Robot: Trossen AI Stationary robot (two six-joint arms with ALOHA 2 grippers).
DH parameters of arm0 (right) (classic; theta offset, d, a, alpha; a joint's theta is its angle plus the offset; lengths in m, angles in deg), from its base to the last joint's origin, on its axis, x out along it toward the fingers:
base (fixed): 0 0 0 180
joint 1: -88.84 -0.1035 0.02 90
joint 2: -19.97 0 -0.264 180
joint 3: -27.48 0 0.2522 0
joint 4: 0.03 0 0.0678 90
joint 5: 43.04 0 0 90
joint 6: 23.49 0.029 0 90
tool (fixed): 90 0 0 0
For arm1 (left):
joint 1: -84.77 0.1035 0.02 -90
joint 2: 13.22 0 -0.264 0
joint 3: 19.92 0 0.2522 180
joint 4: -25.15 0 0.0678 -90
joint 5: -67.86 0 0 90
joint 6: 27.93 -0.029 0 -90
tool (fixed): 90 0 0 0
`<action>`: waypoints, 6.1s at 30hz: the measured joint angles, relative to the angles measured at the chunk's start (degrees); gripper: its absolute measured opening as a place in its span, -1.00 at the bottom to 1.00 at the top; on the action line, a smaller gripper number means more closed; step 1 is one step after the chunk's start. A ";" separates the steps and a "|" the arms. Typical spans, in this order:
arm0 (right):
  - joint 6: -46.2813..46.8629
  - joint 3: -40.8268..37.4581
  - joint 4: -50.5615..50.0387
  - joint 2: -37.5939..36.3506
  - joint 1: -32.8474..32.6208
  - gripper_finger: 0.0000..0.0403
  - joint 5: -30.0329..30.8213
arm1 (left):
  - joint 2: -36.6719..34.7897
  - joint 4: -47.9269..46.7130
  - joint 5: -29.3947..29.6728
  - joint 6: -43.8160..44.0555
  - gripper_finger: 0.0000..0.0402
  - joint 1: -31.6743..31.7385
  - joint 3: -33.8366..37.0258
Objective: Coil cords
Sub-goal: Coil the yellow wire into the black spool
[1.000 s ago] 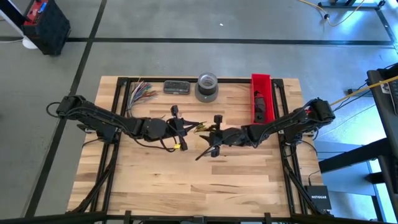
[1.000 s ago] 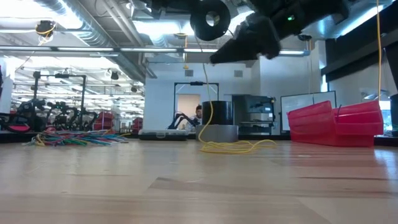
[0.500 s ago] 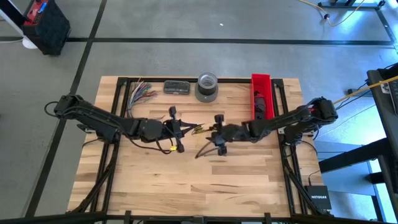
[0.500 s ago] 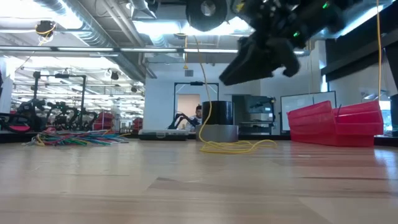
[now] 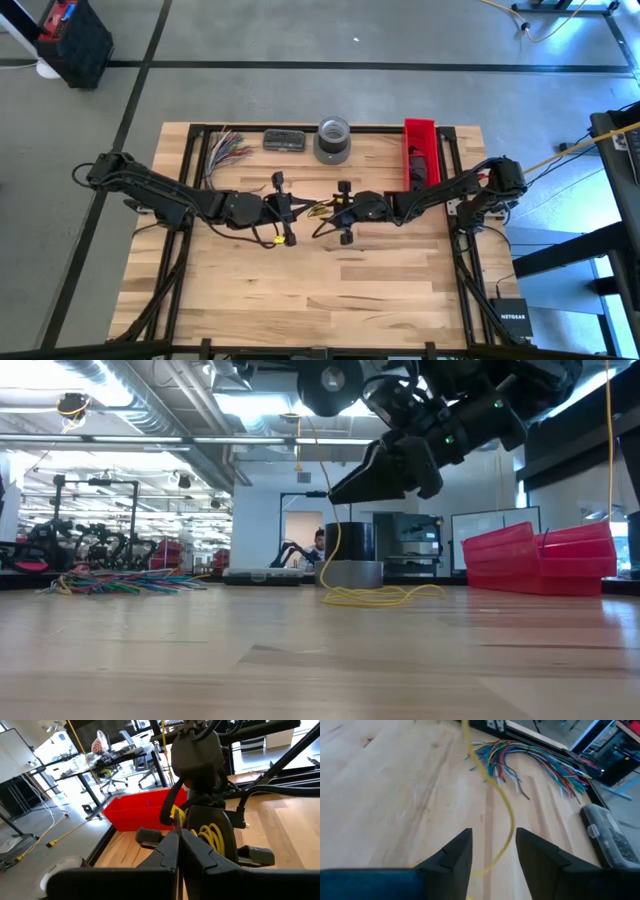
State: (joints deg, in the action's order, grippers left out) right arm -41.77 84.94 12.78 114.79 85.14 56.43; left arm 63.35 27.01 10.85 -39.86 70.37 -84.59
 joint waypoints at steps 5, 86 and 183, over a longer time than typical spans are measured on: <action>-0.15 0.00 -0.66 0.00 0.02 -0.57 4.60 | 0.00 0.07 0.00 -0.02 -0.99 0.02 0.00; 16.72 3.30 -9.72 -16.32 -6.08 -0.95 5.27 | 3.90 -2.06 7.65 -0.19 -0.99 2.89 0.04; 3.77 2.80 -13.21 -9.84 -7.37 -0.34 8.49 | -0.52 5.05 8.11 -6.33 -0.99 -1.78 0.02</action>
State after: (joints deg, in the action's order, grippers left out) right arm -38.00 87.74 -0.43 104.95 77.77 64.92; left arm 62.83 32.06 18.96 -46.19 68.59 -84.57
